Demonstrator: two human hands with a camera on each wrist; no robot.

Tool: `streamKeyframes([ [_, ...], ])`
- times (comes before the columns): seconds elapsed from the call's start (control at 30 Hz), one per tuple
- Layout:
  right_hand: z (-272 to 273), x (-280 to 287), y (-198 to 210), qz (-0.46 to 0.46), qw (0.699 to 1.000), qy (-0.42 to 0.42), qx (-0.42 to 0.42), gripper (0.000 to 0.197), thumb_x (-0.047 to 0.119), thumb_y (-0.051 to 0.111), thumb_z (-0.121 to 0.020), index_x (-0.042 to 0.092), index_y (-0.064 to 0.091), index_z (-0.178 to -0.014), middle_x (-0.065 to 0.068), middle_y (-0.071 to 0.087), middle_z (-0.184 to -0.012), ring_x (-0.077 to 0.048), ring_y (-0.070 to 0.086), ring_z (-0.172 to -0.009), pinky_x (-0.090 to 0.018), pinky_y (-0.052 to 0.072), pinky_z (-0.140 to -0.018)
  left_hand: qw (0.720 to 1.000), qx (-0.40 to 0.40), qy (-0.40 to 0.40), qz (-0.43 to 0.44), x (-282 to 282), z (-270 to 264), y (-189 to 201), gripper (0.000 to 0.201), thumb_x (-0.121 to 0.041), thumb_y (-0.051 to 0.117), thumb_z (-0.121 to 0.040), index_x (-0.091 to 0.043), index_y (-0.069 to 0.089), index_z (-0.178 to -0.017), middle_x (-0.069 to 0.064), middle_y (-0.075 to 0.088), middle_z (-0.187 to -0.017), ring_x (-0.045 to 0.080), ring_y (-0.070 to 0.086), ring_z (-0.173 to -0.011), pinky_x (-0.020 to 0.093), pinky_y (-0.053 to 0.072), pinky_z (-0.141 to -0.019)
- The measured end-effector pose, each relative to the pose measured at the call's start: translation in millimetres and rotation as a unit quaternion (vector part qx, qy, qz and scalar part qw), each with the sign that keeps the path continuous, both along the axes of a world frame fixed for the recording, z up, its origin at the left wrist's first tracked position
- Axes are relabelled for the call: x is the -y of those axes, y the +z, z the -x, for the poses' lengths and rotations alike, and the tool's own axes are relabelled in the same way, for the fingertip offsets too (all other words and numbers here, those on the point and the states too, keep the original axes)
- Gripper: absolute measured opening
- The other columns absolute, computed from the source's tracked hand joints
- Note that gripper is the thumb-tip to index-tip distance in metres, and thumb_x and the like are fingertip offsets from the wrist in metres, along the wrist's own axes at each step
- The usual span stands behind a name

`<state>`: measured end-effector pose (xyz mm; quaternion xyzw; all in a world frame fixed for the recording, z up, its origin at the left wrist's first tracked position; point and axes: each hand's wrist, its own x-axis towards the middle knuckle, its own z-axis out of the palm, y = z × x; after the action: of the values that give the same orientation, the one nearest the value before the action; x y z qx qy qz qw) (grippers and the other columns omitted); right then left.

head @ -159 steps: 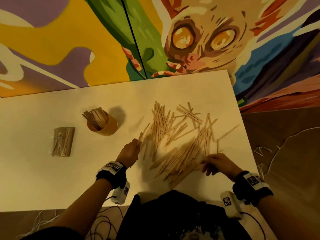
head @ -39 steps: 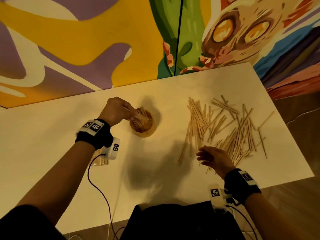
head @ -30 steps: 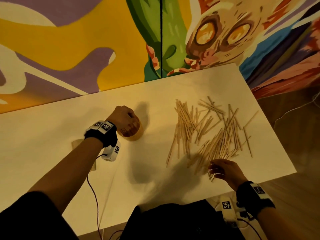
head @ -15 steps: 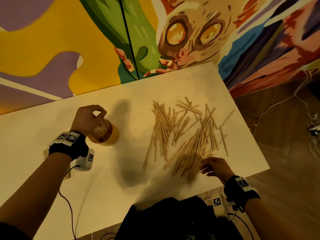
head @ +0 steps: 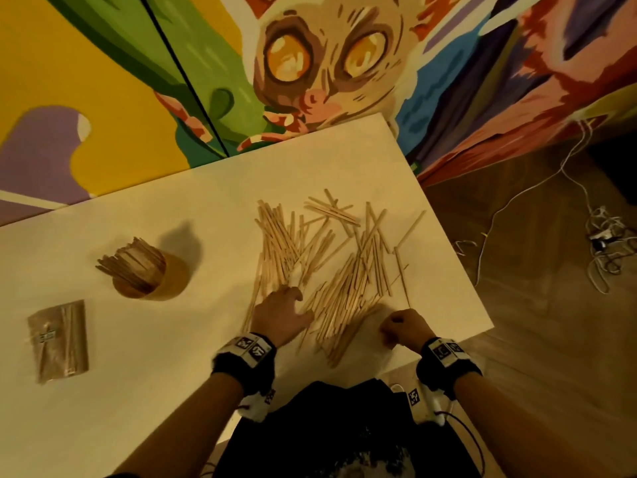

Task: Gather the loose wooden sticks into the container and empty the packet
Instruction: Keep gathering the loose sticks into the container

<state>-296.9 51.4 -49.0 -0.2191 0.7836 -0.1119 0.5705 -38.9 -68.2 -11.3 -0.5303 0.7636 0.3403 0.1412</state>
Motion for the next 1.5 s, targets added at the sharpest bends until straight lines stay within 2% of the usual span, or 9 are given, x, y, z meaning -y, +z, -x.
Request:
streamKeyframes([
  [0.27, 12, -1, 1, -0.008, 0.998, 0.004, 0.058, 0.018, 0.008, 0.059, -0.09, -0.001, 0.071, -0.08, -0.008, 0.069, -0.061, -0.013, 0.066, -0.052, -0.018, 0.05, -0.051, 0.991, 0.108, -0.054, 0.058, -17, 76, -27, 0.087, -0.071, 0.056, -0.074, -0.012, 0.036, -0.135, 0.011, 0.031, -0.141, 0.03, 0.039, -0.125, 0.04, 0.048, -0.08],
  [0.53, 22, -3, -3, -0.008, 0.991, -0.05, 0.125, 0.018, 0.003, 0.057, -0.093, -0.011, 0.068, -0.092, -0.019, 0.07, -0.068, -0.025, 0.069, -0.058, -0.035, 0.06, -0.064, 0.986, 0.111, -0.096, 0.078, -14, 96, -33, 0.07, -0.045, 0.066, -0.08, -0.01, 0.037, -0.132, 0.011, 0.044, -0.13, 0.029, 0.05, -0.113, 0.039, 0.049, -0.075],
  [0.73, 23, 0, -1, -0.013, 0.986, -0.07, 0.152, 0.017, -0.001, 0.053, -0.094, -0.013, 0.065, -0.09, -0.02, 0.068, -0.065, -0.025, 0.068, -0.052, -0.035, 0.06, -0.057, 0.992, 0.077, -0.08, 0.052, -16, 89, -35, 0.056, -0.023, 0.052, -0.091, -0.019, 0.034, -0.144, 0.01, 0.055, -0.121, 0.028, 0.059, -0.106, 0.039, 0.049, -0.077],
  [0.9, 24, 4, 1, -0.024, 0.984, -0.063, 0.166, 0.015, -0.002, 0.053, -0.094, -0.011, 0.064, -0.089, -0.018, 0.067, -0.061, -0.023, 0.068, -0.05, -0.033, 0.06, -0.054, 0.994, 0.058, -0.062, 0.061, -16, 72, -38, 0.036, -0.019, 0.041, -0.098, -0.012, 0.049, -0.132, 0.01, 0.057, -0.125, 0.028, 0.058, -0.111, 0.037, 0.048, -0.083],
  [1.07, 24, 10, 1, -0.024, 0.986, -0.018, 0.166, 0.016, 0.005, 0.055, -0.095, -0.005, 0.067, -0.09, -0.015, 0.069, -0.065, -0.018, 0.068, -0.052, -0.028, 0.059, -0.057, 0.998, -0.049, -0.035, 0.027, -11, 45, -35, 0.043, -0.013, 0.041, -0.099, -0.009, 0.038, -0.142, 0.016, 0.052, -0.136, 0.032, 0.051, -0.121, 0.041, 0.042, -0.1],
  [1.17, 21, 19, 11, 0.003, 0.988, 0.019, 0.152, 0.02, 0.011, 0.053, -0.097, -0.001, 0.068, -0.091, -0.009, 0.071, -0.065, -0.014, 0.067, -0.053, -0.022, 0.052, -0.053, 0.994, -0.108, 0.006, -0.005, -5, 29, -31, 0.051, -0.014, 0.041, -0.101, -0.01, 0.027, -0.149, 0.019, 0.055, -0.13, 0.035, 0.053, -0.118, 0.039, 0.042, -0.099],
  [1.27, 16, 33, 21, 0.045, 0.987, 0.014, 0.156, 0.02, 0.015, 0.055, -0.096, 0.002, 0.068, -0.091, -0.01, 0.072, -0.07, -0.015, 0.067, -0.057, -0.022, 0.048, -0.054, 0.989, -0.13, 0.046, -0.046, 1, 18, -16, 0.035, -0.019, 0.039, -0.103, -0.004, 0.045, -0.134, 0.017, 0.057, -0.124, 0.032, 0.053, -0.114, 0.028, 0.038, -0.088],
  [1.37, 7, 52, 33, 0.09, 0.983, 0.0, 0.163, 0.019, 0.014, 0.055, -0.096, 0.001, 0.068, -0.093, -0.013, 0.072, -0.074, -0.018, 0.068, -0.059, -0.024, 0.048, -0.056, 0.972, -0.158, 0.115, -0.13, 9, 9, -3, 0.034, -0.026, 0.043, -0.102, -0.007, 0.049, -0.13, 0.004, 0.057, -0.123, 0.023, 0.051, -0.115, 0.028, 0.038, -0.092],
  [1.5, -8, 74, 47, 0.118, 0.973, -0.01, 0.195, 0.02, 0.015, 0.055, -0.096, -0.001, 0.068, -0.094, -0.016, 0.072, -0.075, -0.02, 0.069, -0.06, -0.025, 0.052, -0.056, 0.898, -0.274, 0.241, -0.244, 14, 6, 10, 0.013, -0.023, 0.053, -0.093, -0.01, 0.052, -0.09, 0.003, 0.053, -0.08, 0.019, 0.047, -0.074, 0.031, 0.038, -0.07],
])
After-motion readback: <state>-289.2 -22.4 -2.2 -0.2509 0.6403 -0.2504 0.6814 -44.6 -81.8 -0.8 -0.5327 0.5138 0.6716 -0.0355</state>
